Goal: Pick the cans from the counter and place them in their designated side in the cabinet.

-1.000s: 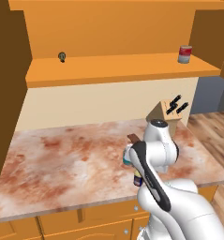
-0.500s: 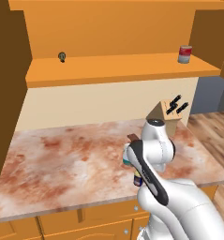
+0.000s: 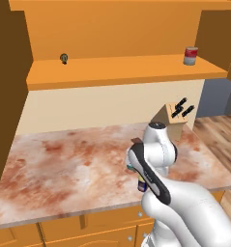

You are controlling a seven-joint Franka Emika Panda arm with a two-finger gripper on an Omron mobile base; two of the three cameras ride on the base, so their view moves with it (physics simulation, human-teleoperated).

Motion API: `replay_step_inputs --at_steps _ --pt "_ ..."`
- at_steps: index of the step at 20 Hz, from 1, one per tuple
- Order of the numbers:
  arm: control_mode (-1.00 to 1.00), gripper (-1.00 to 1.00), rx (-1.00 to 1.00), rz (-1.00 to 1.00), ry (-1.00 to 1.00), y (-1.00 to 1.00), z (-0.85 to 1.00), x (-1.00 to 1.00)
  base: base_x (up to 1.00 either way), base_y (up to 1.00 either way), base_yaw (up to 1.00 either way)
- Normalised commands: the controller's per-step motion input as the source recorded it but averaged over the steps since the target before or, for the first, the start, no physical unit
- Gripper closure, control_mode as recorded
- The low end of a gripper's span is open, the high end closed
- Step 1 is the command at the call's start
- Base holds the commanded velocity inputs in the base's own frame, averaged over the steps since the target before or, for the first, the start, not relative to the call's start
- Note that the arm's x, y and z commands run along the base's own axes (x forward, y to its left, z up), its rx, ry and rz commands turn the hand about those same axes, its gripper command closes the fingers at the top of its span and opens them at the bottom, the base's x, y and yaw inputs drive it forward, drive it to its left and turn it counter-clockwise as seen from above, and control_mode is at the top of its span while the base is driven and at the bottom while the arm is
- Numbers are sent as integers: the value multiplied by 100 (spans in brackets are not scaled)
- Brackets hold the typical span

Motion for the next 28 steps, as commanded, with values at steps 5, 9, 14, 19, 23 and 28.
replay_step_inputs --at_steps 5,9,14,19,23,28 --pt "-100 -100 0 0 0 -1 -25 0 0 0 0" --pt "-100 -100 0 0 0 -2 -25 0 0 0 0" --pt "-100 -100 0 0 0 -8 -26 0 0 0 0" --pt "-100 -100 0 0 0 -10 -26 -2 0 0 0" --pt "-100 -100 0 0 0 -9 -30 -4 0 0 0" --pt "-100 -100 0 0 0 -6 -33 -3 0 0 0"
